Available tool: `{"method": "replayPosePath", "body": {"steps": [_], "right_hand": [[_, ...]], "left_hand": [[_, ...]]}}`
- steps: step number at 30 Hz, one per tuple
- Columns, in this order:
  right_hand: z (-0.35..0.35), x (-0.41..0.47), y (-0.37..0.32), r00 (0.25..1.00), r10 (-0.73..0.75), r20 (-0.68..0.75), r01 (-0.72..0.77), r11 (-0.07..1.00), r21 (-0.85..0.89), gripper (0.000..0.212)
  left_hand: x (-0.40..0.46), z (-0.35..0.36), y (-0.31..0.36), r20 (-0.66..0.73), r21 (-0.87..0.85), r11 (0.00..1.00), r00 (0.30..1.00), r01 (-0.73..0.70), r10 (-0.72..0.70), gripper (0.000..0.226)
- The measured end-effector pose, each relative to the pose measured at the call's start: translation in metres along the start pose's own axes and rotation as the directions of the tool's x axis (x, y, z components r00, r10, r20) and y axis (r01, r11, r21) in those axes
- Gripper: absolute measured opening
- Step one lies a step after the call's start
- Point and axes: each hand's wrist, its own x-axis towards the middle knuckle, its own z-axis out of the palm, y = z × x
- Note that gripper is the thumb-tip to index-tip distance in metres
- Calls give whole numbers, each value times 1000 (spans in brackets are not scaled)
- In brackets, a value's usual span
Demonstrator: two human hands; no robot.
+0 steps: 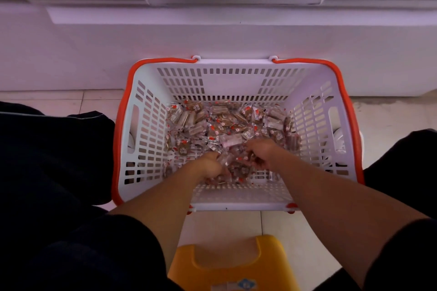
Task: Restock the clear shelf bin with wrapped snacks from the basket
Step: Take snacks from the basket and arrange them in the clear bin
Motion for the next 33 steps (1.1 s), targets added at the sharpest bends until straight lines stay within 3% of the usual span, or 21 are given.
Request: {"method": "replayPosePath", "body": {"steps": [3,6,8,11,14,18,23,27,30,33], "right_hand": [[-15,-16,-13,999,-53,9,53,969,-240,16],[-32,-46,-45,984,-139,111,172,894,-414,20],[-41,-72,-73,951,-232,207,292,893,-342,19],[-50,-116,-114,856,-416,307,476,865,-156,24],[-58,-162,-146,768,-582,267,619,782,-74,25],[-64,-227,-173,650,-734,198,760,629,-164,13],[-61,-290,-176,481,-869,112,877,479,-50,11],[-75,-316,-172,421,-907,-28,907,421,-8,29],[-92,-327,-174,365,-919,-146,930,355,92,22],[-101,-333,-181,352,-931,-95,924,329,196,12]], "left_hand": [[-9,-8,5,91,-267,960,994,85,-63,63],[-29,-21,24,233,-468,877,972,112,0,25],[-44,-35,45,231,-531,847,964,10,133,18],[-74,-65,88,214,-624,771,920,-128,327,28],[-116,-100,127,170,-629,738,884,-243,436,31],[-188,-138,166,191,-567,759,845,-320,499,29],[-258,-151,190,96,-452,721,775,-525,625,49],[-282,-148,196,-7,-403,662,726,-632,688,45],[-285,-144,208,-86,-429,618,711,-658,698,29],[-287,-136,220,-70,-552,564,708,-614,703,36]]}}
